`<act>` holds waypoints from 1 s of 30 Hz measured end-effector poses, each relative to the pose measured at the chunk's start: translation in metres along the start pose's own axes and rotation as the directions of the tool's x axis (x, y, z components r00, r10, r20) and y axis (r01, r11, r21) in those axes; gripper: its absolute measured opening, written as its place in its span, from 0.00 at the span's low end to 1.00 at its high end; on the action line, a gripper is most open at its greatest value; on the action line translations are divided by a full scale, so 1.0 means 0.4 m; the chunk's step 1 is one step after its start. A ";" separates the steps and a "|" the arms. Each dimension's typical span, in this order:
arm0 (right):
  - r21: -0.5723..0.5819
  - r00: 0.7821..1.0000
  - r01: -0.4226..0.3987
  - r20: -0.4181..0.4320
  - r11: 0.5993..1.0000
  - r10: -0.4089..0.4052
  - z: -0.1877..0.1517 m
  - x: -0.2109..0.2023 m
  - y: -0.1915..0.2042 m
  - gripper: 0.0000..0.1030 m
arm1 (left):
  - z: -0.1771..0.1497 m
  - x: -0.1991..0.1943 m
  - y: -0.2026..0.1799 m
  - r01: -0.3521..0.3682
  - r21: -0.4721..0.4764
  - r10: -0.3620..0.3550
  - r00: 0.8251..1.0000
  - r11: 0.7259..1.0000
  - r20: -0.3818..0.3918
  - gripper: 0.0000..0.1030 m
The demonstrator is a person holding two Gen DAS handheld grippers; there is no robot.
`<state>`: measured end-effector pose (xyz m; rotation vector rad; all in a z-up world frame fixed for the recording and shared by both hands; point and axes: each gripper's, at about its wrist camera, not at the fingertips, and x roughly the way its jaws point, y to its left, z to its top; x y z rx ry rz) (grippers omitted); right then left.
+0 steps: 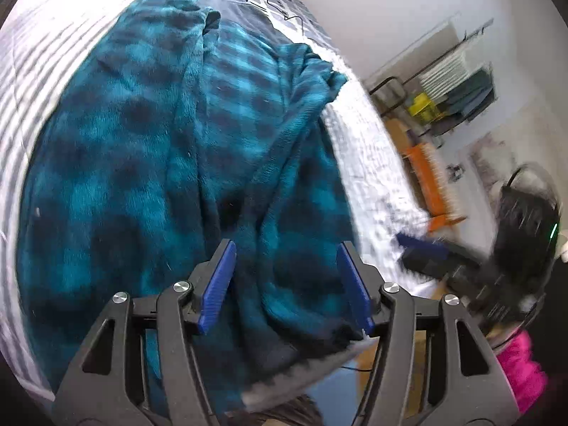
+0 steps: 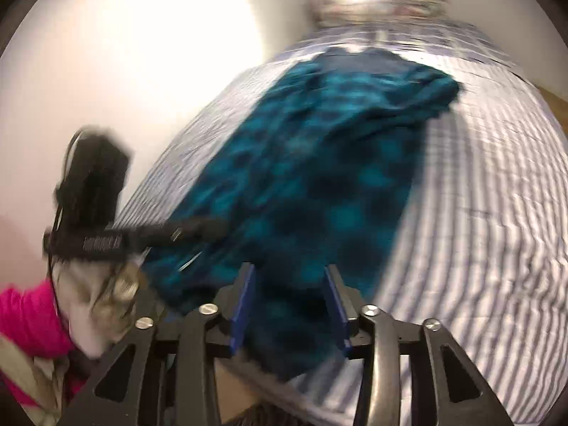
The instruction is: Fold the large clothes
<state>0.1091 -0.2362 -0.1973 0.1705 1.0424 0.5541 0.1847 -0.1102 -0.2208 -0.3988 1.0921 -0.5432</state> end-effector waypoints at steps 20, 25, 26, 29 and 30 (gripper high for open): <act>0.538 0.966 -0.026 0.231 0.842 -0.118 0.393 0.163 -0.416 0.79 | 0.004 0.135 -0.003 0.032 0.090 -0.019 0.989 0.995 -0.147 0.08; 0.637 0.969 -0.053 0.218 0.769 -0.114 0.420 0.256 -0.491 0.77 | 0.012 0.138 -0.012 0.068 0.085 -0.055 0.987 0.994 -0.149 0.08; 0.645 0.970 -0.067 0.221 0.761 -0.103 0.426 0.269 -0.500 0.71 | 0.013 0.137 -0.015 0.068 0.090 -0.054 0.988 0.994 -0.147 0.07; 0.620 0.975 -0.101 0.216 0.778 -0.046 0.469 0.300 -0.493 0.32 | 0.012 0.136 -0.015 0.087 0.080 -0.074 0.986 0.993 -0.149 0.07; 0.604 0.977 -0.091 0.209 0.792 -0.047 0.481 0.301 -0.481 0.23 | 0.015 0.139 -0.015 0.092 0.072 -0.080 0.985 0.993 -0.151 0.07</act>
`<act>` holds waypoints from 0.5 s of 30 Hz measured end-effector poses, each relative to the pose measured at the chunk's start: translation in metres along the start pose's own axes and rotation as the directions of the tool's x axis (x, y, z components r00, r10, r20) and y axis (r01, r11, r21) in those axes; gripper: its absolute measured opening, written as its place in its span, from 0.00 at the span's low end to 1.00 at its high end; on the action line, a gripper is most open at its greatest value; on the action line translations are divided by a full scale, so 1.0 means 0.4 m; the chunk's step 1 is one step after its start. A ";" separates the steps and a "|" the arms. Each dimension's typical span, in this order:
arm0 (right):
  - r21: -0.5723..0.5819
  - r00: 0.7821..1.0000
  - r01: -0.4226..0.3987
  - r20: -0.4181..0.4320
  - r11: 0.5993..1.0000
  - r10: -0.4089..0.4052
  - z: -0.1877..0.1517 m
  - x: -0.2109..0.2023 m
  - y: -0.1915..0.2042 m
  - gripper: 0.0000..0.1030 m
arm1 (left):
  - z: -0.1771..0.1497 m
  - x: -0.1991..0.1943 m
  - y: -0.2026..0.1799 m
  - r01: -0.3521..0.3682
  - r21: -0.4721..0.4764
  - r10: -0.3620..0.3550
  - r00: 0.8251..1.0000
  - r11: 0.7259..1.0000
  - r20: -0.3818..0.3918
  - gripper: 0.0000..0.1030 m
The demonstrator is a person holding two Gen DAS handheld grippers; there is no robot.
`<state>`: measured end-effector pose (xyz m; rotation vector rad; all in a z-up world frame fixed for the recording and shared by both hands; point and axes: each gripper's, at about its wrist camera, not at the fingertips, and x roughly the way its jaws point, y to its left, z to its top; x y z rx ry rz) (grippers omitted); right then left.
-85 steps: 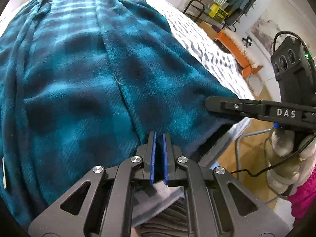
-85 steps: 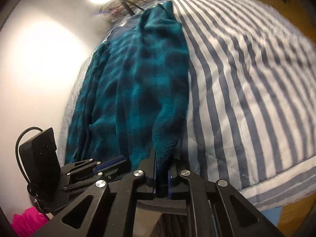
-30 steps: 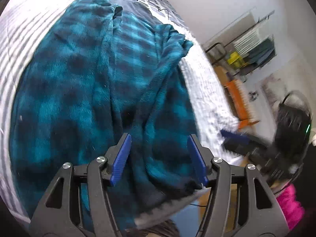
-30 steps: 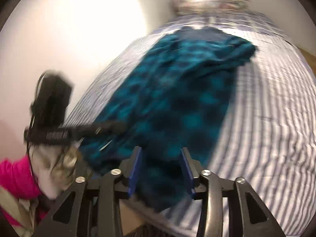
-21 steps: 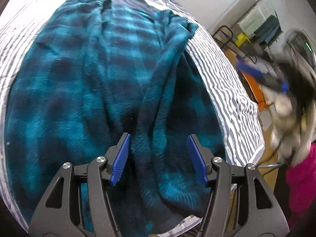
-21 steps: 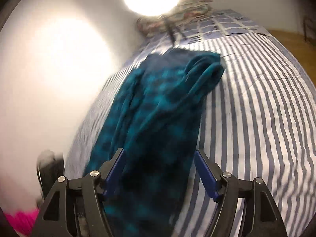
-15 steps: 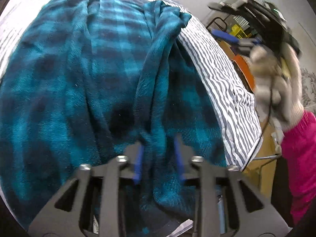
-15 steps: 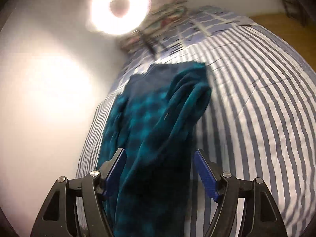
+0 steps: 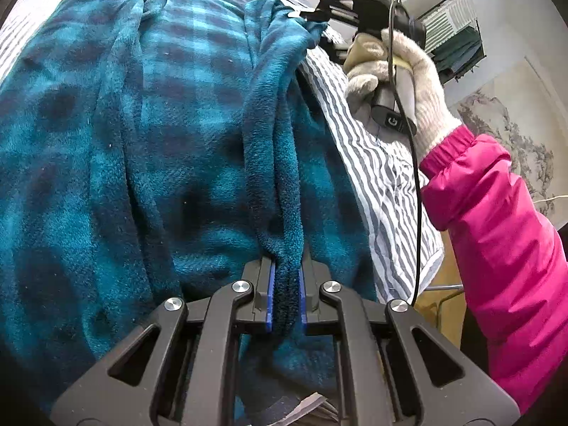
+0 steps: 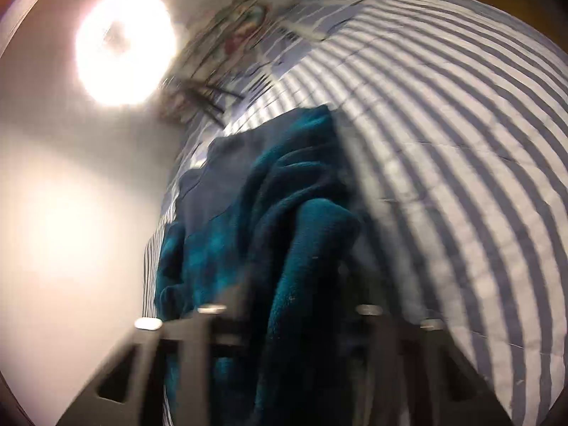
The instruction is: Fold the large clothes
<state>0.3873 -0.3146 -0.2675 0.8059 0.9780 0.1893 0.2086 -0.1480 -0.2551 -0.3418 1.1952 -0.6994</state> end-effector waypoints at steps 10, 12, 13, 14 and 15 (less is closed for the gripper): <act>-0.618 0.937 0.333 0.130 0.712 -0.325 -0.116 0.097 0.427 0.13 | -0.021 -0.008 0.044 0.069 -0.076 -0.070 0.998 0.995 -0.010 0.07; -0.707 0.892 0.403 0.162 0.581 -0.422 -0.172 0.199 0.476 0.13 | -0.026 -0.004 0.060 0.072 -0.097 -0.074 0.997 0.993 -0.015 0.07; -0.729 0.876 0.418 0.165 0.542 -0.454 -0.191 0.241 0.483 0.13 | -0.026 -0.002 0.067 0.079 -0.113 -0.082 0.996 0.990 -0.018 0.07; -0.753 0.856 0.432 0.170 0.496 -0.488 -0.209 0.287 0.487 0.13 | -0.024 -0.001 0.072 0.081 -0.122 -0.084 0.996 0.989 -0.019 0.07; -0.782 0.840 0.433 0.169 0.449 -0.515 -0.230 0.338 0.486 0.16 | -0.024 0.000 0.077 0.077 -0.125 -0.080 0.997 0.989 -0.018 0.07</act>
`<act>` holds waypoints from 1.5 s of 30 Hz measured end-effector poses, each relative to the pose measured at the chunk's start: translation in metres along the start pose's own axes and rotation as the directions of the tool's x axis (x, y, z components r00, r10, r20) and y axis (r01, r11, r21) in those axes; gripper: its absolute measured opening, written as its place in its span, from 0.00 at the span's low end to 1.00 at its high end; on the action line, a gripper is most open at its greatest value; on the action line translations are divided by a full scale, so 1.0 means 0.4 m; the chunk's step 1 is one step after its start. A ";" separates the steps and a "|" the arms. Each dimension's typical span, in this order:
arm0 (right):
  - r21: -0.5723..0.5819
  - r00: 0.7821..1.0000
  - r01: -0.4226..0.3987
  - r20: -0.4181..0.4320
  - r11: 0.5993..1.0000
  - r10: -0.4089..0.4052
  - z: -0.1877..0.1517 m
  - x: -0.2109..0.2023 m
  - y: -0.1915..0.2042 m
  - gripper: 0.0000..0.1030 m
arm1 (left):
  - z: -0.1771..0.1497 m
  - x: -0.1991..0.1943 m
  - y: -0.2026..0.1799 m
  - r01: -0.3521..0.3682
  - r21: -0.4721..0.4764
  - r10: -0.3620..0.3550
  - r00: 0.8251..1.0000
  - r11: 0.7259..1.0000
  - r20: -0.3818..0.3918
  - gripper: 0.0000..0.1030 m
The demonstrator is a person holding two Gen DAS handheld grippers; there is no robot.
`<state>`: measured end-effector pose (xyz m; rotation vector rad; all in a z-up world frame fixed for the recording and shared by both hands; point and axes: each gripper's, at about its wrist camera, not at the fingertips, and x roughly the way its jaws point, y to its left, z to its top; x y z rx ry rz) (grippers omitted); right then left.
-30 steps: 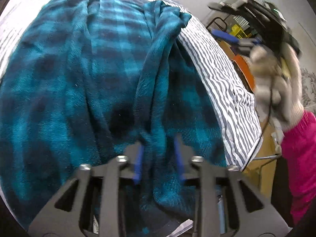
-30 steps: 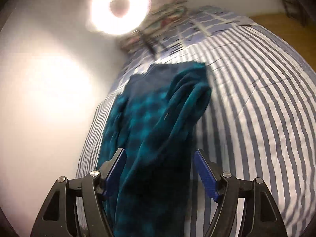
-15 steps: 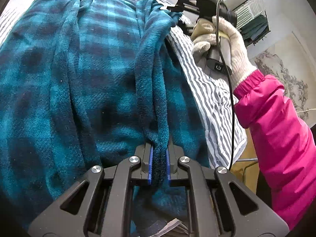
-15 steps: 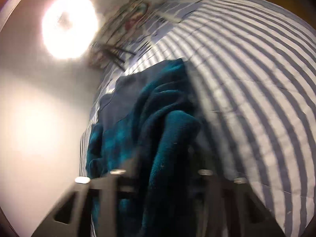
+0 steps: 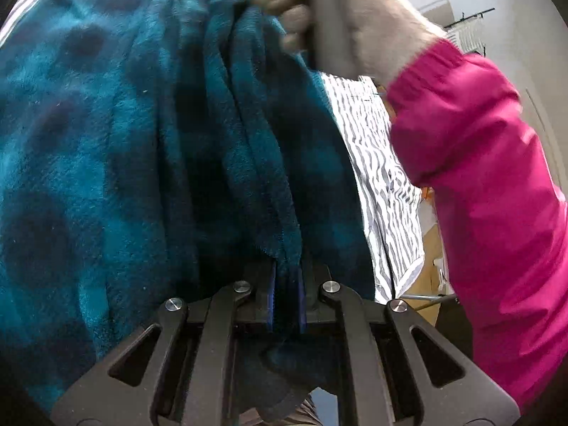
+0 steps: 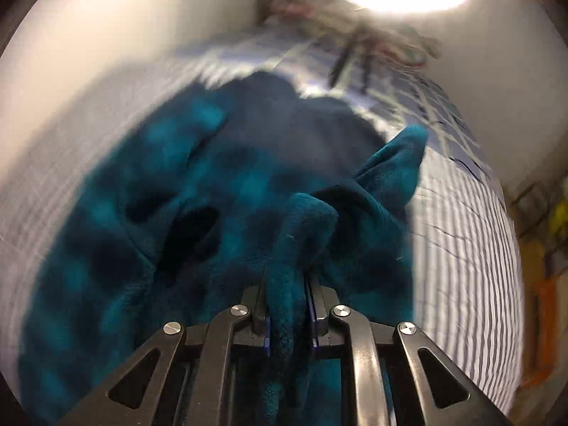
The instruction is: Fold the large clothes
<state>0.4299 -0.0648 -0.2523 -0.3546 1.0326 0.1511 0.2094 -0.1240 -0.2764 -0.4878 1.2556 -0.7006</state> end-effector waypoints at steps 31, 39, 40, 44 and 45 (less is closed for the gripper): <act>0.335 0.977 -0.212 0.089 0.918 0.193 0.000 0.101 -0.236 0.35 | -0.075 -0.047 -0.053 -0.118 0.069 0.114 0.991 0.991 0.066 0.06; 0.328 0.946 -0.312 0.189 0.892 0.262 -0.135 -0.166 -0.303 0.34 | -0.094 -0.092 -0.086 -0.110 0.113 0.103 0.992 0.987 0.068 0.09; 0.313 0.944 -0.317 0.195 0.895 0.266 -0.167 -0.200 -0.303 0.34 | -0.103 -0.112 -0.091 -0.109 0.125 0.100 0.992 0.986 0.071 0.12; 0.253 0.929 -0.355 0.199 0.900 0.311 -0.340 -0.340 -0.268 0.33 | -0.142 -0.227 -0.098 -0.082 0.169 0.058 0.988 0.982 0.141 0.12; 0.233 0.927 -0.362 0.193 0.902 0.322 -0.387 -0.366 -0.249 0.33 | -0.147 -0.251 -0.096 -0.085 0.176 0.057 0.985 0.981 0.161 0.12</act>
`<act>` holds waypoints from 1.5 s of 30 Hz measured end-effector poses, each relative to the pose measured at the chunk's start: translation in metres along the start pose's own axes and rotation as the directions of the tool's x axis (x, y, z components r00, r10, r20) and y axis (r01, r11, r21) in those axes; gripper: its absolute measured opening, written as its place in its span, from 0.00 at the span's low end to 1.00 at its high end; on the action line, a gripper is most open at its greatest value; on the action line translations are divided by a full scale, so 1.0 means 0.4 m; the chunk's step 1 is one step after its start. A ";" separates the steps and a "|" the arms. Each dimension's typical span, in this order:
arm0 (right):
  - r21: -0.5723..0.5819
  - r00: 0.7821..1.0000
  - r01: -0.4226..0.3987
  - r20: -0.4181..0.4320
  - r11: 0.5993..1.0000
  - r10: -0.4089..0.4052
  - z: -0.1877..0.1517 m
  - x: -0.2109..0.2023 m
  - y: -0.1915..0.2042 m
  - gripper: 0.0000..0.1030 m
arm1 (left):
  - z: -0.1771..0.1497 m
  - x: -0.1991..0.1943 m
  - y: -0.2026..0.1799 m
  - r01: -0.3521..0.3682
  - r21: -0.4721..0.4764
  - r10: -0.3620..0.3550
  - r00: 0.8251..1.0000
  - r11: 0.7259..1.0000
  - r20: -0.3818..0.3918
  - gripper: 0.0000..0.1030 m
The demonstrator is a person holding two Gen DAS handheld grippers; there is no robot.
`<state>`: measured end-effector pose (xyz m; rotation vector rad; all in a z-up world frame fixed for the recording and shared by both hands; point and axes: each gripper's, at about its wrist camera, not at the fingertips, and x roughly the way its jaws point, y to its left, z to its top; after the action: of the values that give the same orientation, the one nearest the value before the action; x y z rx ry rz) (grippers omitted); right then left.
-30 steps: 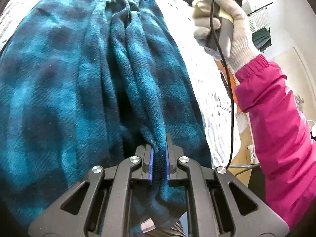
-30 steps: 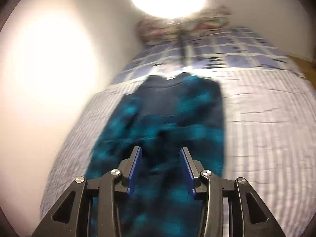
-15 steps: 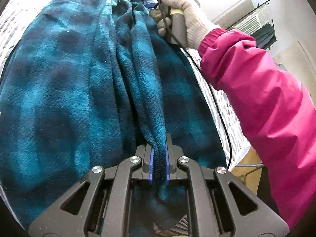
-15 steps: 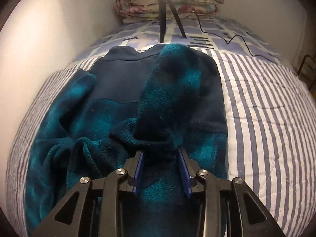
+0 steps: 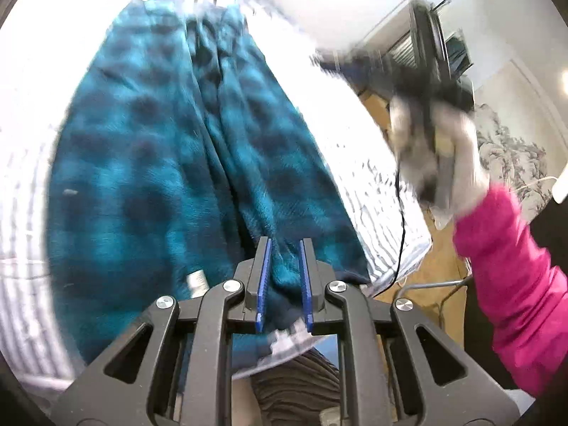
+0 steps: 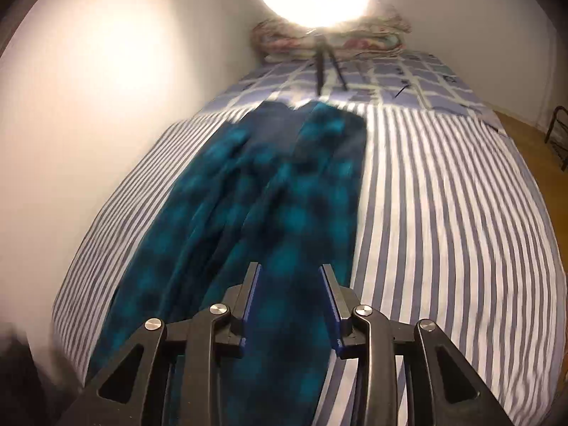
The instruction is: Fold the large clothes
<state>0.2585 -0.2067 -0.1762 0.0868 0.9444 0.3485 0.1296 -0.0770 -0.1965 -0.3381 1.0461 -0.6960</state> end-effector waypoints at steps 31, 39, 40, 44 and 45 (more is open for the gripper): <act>0.180 0.999 -0.023 -0.040 0.983 0.031 -0.474 -0.216 0.052 0.61 | -0.147 -0.095 0.375 -0.034 -0.464 0.066 0.996 0.885 0.053 0.52; 0.345 0.981 -0.154 -0.062 0.926 0.186 -0.492 -0.120 -0.047 0.61 | -0.154 -0.067 0.326 -0.005 -0.390 0.008 1.000 0.921 0.007 0.52; 0.350 0.976 -0.171 -0.070 0.921 0.208 -0.490 -0.105 -0.048 0.61 | -0.158 -0.064 0.323 -0.005 -0.387 0.006 1.000 0.922 0.002 0.52; 0.324 0.964 -0.204 -0.098 0.924 0.248 -0.492 -0.066 -0.030 0.61 | -0.149 -0.051 0.315 -0.009 -0.376 0.007 1.000 0.926 -0.006 0.51; 0.318 0.961 -0.213 -0.101 0.924 0.256 -0.490 -0.060 -0.027 0.61 | -0.149 -0.050 0.312 -0.008 -0.377 0.005 1.000 0.926 -0.009 0.50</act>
<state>0.0904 -0.2403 -0.2752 0.4673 1.1268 0.4328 0.1164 0.0327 -0.2821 -0.6653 1.1886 -0.4864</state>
